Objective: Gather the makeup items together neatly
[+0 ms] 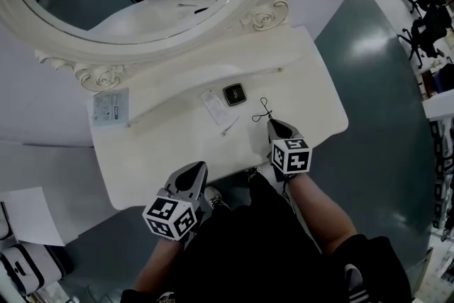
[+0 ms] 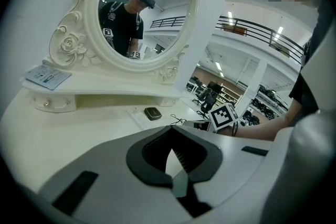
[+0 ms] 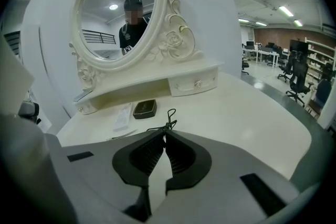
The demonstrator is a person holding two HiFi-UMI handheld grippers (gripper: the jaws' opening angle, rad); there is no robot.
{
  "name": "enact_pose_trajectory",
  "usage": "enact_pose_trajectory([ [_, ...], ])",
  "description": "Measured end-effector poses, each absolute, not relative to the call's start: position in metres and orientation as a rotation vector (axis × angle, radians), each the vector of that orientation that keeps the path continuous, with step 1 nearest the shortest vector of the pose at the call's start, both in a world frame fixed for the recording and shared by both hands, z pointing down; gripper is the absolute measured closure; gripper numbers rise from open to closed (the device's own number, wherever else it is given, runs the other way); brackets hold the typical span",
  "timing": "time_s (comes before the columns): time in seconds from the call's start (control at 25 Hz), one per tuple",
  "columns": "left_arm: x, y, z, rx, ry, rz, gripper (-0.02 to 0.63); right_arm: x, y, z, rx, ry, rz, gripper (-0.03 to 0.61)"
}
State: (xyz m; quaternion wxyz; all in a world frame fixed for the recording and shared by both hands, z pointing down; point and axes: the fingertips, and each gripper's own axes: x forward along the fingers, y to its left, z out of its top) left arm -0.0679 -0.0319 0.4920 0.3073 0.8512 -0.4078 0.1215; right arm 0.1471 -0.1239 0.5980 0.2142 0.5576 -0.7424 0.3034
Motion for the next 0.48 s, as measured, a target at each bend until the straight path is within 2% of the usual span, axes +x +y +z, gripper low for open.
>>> enact_pose_trajectory([
  [0.48, -0.036, -0.049, 0.492, 2.247, -1.086, 0.338, 0.606, 0.226, -0.151, 0.603, 1.64, -1.995, 0.837, 0.538],
])
